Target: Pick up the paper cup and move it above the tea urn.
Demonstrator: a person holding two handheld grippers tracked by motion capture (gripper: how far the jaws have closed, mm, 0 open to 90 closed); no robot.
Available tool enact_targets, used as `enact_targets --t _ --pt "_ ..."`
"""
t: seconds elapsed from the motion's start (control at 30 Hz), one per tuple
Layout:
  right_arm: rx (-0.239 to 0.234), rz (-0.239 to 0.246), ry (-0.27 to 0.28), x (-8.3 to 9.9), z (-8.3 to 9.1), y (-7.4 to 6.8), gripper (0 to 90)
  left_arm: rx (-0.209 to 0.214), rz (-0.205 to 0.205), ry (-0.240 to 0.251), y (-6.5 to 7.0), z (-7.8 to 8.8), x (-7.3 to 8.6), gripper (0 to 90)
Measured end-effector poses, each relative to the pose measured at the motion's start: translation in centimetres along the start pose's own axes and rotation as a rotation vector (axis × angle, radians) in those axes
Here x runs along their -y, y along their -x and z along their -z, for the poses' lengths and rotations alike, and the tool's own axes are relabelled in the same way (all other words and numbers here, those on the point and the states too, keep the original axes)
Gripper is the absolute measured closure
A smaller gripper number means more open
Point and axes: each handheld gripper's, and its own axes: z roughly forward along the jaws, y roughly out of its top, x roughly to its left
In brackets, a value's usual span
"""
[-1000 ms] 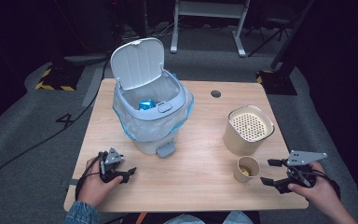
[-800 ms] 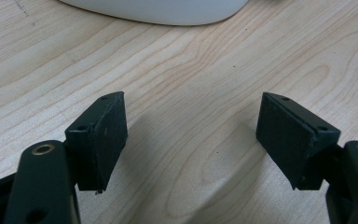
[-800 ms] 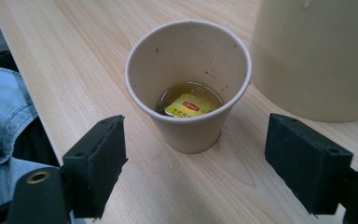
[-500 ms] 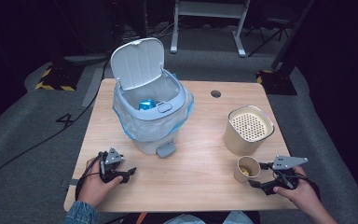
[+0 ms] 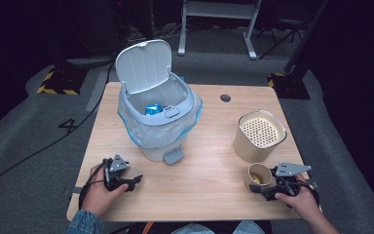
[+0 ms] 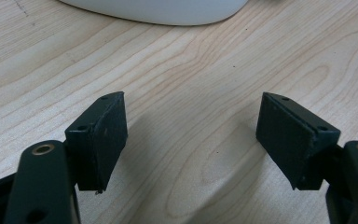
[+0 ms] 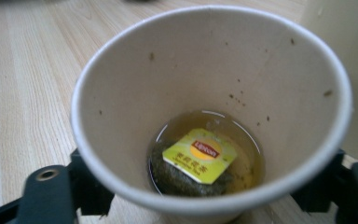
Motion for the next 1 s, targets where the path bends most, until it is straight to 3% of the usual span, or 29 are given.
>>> enact_targets --t 0.4,0.67,1.0 --pt "0.003 0.010 0.026 -0.4 0.4 -0.1 30.5 0.000 0.000 0.000 0.0 0.0 0.0 25.0" --pt "0.021 0.030 0.062 -2.8 2.4 -0.8 31.0 0.000 0.000 0.000 0.0 0.0 0.0 25.0" --pt "0.037 0.036 0.063 -4.8 4.3 -0.6 31.3 -0.001 0.002 0.001 0.1 0.0 0.1 25.0"
